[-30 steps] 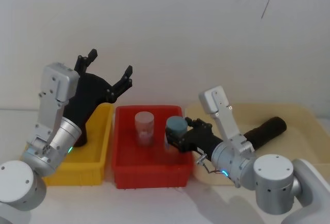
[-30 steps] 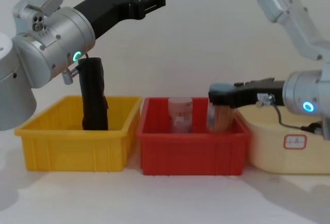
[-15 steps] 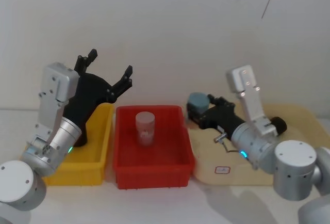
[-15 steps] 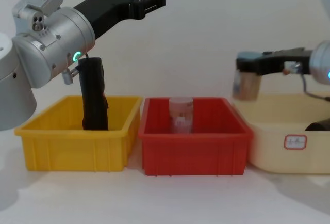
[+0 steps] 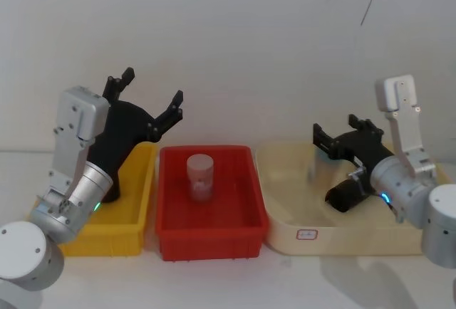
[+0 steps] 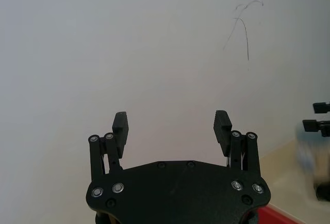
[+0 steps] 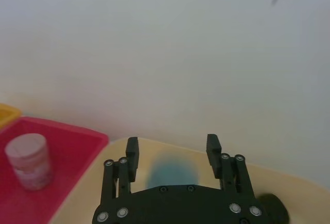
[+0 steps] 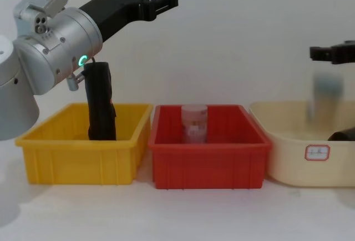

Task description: Pick up the garbage bag with the one hand and transfer it to the other hand.

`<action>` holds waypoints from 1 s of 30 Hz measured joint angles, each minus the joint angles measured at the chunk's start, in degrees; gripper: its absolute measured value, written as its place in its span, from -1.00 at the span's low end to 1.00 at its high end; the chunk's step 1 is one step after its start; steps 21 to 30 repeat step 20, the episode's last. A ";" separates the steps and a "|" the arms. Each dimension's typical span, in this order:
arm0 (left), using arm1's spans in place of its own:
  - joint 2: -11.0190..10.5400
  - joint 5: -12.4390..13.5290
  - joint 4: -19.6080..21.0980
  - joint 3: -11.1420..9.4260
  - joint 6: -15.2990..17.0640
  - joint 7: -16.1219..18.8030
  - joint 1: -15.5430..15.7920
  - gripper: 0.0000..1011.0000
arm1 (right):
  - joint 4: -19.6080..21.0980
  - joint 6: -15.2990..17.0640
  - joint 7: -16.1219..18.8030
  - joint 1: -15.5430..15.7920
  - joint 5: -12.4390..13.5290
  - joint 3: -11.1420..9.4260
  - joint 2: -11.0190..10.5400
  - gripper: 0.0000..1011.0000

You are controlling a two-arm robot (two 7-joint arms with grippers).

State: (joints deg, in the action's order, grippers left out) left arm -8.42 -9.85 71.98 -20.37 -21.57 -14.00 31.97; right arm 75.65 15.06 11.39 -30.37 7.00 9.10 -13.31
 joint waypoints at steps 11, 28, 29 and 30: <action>0.00 0.00 0.00 0.00 0.00 0.00 0.00 0.98 | 0.35 0.06 -0.07 1.00 -0.07 -1.79 -1.20 0.98; 0.00 0.00 0.00 0.00 0.00 0.00 0.00 0.98 | 5.93 -0.32 0.78 4.16 -0.13 -2.13 -1.62 0.98; 0.00 0.00 0.00 0.00 0.00 0.00 0.00 0.98 | 5.93 -0.32 0.78 4.16 -0.13 -2.13 -1.62 0.98; 0.00 0.00 0.00 0.00 0.00 0.00 0.00 0.98 | 5.93 -0.32 0.78 4.16 -0.13 -2.13 -1.62 0.98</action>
